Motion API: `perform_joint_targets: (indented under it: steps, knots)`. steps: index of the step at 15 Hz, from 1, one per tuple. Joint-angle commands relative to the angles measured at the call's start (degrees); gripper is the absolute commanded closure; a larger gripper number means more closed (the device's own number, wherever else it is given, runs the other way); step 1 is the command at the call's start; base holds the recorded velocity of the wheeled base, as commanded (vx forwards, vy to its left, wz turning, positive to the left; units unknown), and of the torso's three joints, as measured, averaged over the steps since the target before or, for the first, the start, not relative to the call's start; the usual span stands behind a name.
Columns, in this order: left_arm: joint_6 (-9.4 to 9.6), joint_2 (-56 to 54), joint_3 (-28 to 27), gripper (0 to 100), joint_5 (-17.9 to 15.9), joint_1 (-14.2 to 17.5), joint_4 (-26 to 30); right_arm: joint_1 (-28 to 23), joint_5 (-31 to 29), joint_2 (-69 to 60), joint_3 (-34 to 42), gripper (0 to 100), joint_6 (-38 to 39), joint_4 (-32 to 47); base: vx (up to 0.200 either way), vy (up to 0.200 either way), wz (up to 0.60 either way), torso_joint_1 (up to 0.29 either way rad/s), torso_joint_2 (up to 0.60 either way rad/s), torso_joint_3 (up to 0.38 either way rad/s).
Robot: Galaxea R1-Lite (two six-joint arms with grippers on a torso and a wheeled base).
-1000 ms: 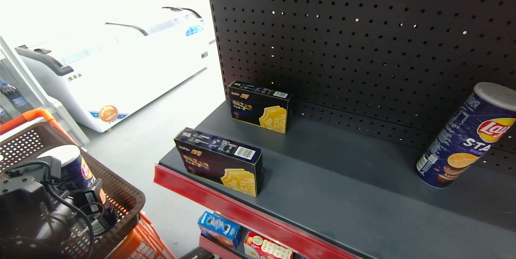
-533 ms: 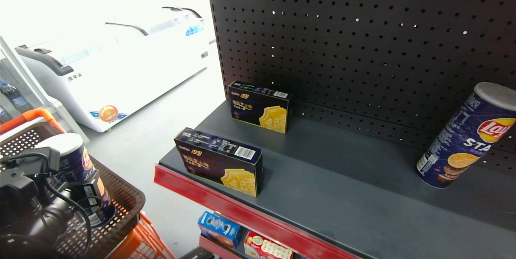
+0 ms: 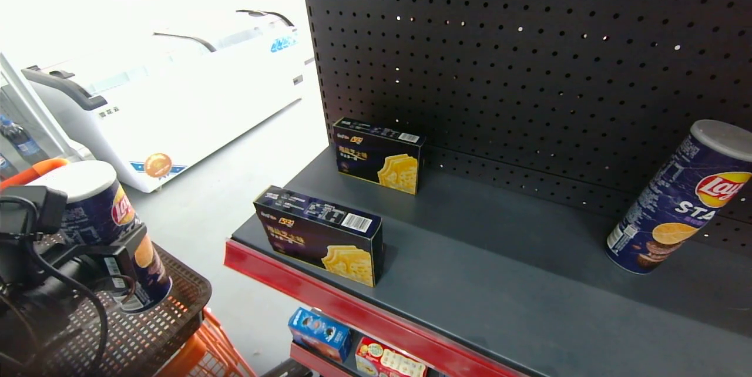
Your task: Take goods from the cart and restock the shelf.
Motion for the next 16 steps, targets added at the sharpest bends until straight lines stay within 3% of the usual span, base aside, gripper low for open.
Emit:
perform_joint_targets:
  steps: [1,3,5,7,9,11,13,14,16]
  knots:
    - [1.34,-7.89,-3.70,100,-0.91,-0.69,5.11,0.00,0.04,0.00,0.02,0,-0.01,-0.04,0.000,0.000,0.00,0.000,0.00,0.000]
    - [1.43,-14.22,-5.02,100,-3.37,-1.75,13.46,0.00,0.04,0.00,0.02,0,-0.01,-0.04,0.000,0.000,0.00,0.000,0.00,0.000]
    - [1.51,-20.55,-6.16,100,-4.78,-5.53,24.18,0.00,0.04,0.00,0.02,0,-0.01,-0.04,0.000,0.000,0.00,0.000,0.00,0.000]
    - [1.34,-24.86,-6.69,100,-4.69,-7.20,27.96,0.00,0.04,0.00,0.02,0,-0.01,-0.04,0.000,0.000,0.00,0.000,0.00,0.000]
    - [1.16,-27.85,-6.34,100,-4.95,-7.46,28.13,0.00,0.04,0.00,0.02,0,-0.01,0.05,0.000,0.000,0.00,0.000,0.00,0.000]
    - [0.64,-28.02,-7.39,100,-10.93,-10.45,28.40,0.00,0.04,0.00,0.02,0,-0.01,-0.04,0.000,0.000,0.00,0.000,0.00,0.000]
    - [-1.65,-28.37,-8.45,100,-21.39,-11.24,28.40,0.00,0.04,0.00,0.02,0,-0.01,-0.04,0.000,0.000,0.00,0.000,0.00,0.000]
    - [-1.65,-28.37,-8.53,100,-24.46,-11.24,28.31,0.00,0.04,0.00,0.02,0,-0.01,-0.04,0.000,0.000,0.00,0.000,0.00,0.000]
    - [-1.65,-28.20,-10.82,100,-26.84,-11.41,28.40,0.00,0.04,0.00,-0.06,0,-0.01,-0.04,0.000,0.000,0.00,0.000,0.00,0.000]
